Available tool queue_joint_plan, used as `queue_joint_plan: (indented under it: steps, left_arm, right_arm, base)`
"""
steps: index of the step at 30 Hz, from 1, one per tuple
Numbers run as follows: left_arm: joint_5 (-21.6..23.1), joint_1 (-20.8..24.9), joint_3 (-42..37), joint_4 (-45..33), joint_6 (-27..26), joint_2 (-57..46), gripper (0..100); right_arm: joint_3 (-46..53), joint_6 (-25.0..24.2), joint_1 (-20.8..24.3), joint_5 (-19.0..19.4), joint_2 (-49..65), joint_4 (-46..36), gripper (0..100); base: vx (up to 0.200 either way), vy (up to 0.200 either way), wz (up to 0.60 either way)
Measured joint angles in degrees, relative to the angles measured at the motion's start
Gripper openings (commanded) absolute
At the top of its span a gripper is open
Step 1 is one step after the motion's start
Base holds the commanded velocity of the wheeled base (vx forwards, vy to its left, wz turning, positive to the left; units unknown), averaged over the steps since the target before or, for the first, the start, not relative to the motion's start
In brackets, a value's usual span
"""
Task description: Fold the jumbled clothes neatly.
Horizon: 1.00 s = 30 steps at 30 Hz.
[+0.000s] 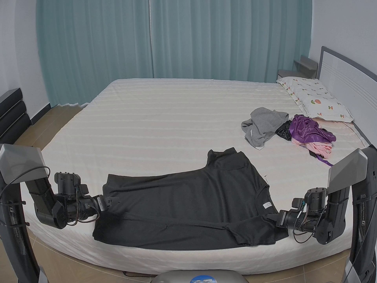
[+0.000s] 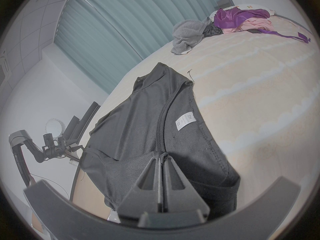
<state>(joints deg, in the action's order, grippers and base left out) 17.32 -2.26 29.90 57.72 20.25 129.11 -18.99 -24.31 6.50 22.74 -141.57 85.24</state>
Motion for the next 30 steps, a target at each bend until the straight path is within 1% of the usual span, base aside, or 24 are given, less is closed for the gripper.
queue_joint_plan:
  steps: [5, 10, 11, 16, 26, 30]
  left_arm:
    - [0.44, -0.09, -0.94, 4.49, -1.96, 2.78, 100]
    - [0.44, 0.11, -1.77, 5.42, -2.13, 4.4, 100]
    - [0.44, 0.15, -1.82, 5.45, -2.11, 4.57, 0]
    - [0.38, 0.2, -2.1, 5.56, -1.94, 5.12, 0]
    - [0.16, -1.05, -4.77, 8.44, -1.54, 4.74, 0]
    - [-0.2, -1.16, -6.51, 9.72, -0.9, 3.8, 0]
  right_arm:
    - [0.0, -0.05, 0.06, 0.01, -0.22, 0.0, 0]
    - [-0.13, -0.05, 0.17, 0.01, -0.3, -0.01, 0]
    - [-0.13, -0.05, 0.17, 0.04, -0.33, 0.0, 0]
    - [-0.16, -0.05, 0.17, 0.09, -0.38, -0.01, 0]
    - [0.04, -0.16, 0.04, 0.04, -0.22, 0.1, 0]
    - [0.65, -1.44, -0.13, 0.04, 0.23, 2.29, 0]
  base:
    - [0.0, 0.0, 0.0]
    - [0.0, 0.0, 0.0]
    - [0.0, 0.0, 0.0]
    - [0.0, 0.0, 0.0]
    - [0.0, 0.0, 0.0]
    - [0.0, 0.0, 0.0]
